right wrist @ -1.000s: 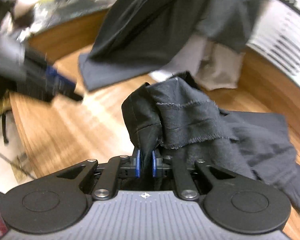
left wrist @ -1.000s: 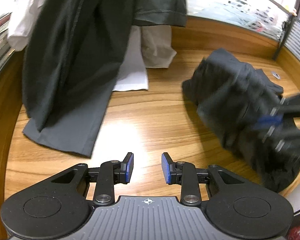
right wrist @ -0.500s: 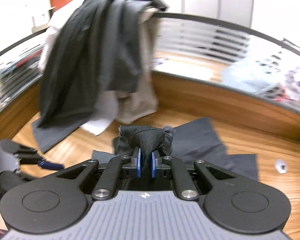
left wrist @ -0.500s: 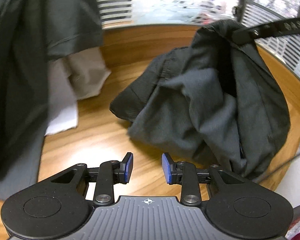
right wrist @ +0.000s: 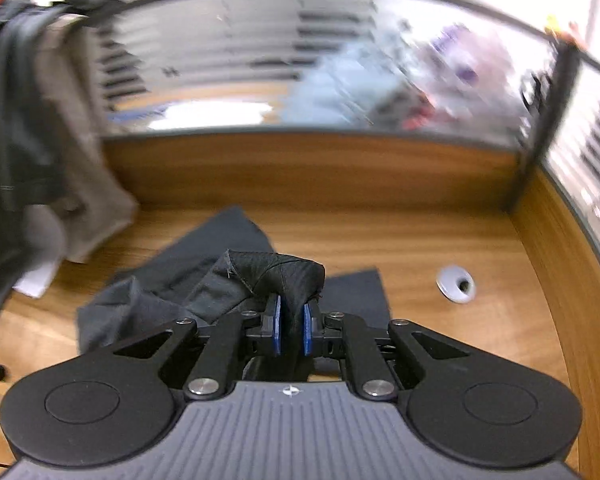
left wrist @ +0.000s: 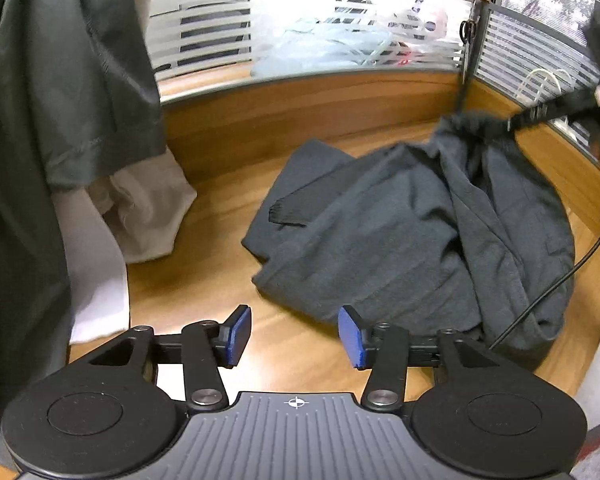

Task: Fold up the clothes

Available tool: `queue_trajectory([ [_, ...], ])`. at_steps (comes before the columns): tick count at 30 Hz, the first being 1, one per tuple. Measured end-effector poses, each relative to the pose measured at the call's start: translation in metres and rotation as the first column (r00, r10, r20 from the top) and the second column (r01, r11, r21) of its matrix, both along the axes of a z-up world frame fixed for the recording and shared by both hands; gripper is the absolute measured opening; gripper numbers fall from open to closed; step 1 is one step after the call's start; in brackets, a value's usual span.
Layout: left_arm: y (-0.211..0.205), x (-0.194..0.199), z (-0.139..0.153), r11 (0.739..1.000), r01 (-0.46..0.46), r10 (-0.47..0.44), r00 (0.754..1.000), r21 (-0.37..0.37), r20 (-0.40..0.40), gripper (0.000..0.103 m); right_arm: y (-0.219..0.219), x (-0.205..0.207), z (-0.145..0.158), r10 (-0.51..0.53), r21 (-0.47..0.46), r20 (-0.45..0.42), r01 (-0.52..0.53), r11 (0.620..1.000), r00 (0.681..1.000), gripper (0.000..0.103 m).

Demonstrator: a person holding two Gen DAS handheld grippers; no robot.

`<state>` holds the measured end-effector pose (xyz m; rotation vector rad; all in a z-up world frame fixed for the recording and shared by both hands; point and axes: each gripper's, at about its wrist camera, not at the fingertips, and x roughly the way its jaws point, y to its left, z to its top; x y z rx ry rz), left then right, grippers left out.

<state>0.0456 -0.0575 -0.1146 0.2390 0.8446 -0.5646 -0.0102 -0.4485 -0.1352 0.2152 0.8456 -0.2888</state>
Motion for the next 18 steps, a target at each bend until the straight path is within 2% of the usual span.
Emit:
queue_trajectory([
  [5, -0.020, 0.016, 0.010, 1.000, 0.015, -0.015, 1.000, -0.027, -0.011, 0.060, -0.032, -0.002, -0.041, -0.067, 0.045, -0.086, 0.071, 0.996, 0.994, 0.027],
  [9, -0.042, 0.025, 0.014, 0.995, 0.047, -0.052, 0.997, -0.085, -0.058, 0.060, -0.037, -0.019, -0.045, -0.063, 0.077, -0.089, 0.070, 0.995, 0.994, 0.046],
  [18, -0.120, 0.045, 0.006, 0.971, 0.137, -0.172, 0.968, -0.194, -0.181, 0.060, -0.026, -0.061, -0.038, -0.023, 0.139, -0.095, 0.036, 0.990, 0.995, 0.050],
])
